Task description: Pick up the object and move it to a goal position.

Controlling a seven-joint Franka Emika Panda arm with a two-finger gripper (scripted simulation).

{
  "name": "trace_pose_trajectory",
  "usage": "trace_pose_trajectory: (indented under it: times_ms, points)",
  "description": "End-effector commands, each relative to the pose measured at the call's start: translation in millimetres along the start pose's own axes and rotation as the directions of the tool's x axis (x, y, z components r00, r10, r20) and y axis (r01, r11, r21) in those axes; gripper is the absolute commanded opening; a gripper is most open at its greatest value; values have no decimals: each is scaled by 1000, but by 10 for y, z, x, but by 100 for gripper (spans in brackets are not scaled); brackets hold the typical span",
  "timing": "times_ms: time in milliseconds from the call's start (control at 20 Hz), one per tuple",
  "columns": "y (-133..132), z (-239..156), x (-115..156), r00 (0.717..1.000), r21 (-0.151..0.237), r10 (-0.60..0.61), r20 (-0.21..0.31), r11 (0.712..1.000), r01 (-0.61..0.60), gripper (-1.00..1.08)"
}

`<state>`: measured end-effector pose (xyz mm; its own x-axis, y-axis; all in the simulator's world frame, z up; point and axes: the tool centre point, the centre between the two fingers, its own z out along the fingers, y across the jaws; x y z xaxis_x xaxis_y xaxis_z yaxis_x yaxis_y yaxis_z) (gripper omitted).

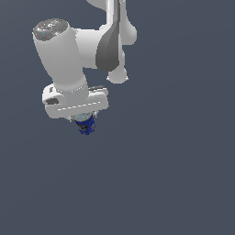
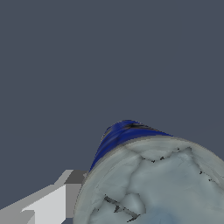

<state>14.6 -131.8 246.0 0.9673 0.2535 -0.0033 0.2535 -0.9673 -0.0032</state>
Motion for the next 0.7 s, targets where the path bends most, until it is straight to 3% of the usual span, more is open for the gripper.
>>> trace_pose_trajectory:
  times_ms: [0,300,650]
  points:
    - [220,-247,-42,1000,-1,-1,-3,1000,1,-100]
    - [656,-693,-117,1000,-2,-1,-4,1000,1,-100]
    - [941,-973,-152,1000,-3,-1,-3,1000,1,-100]
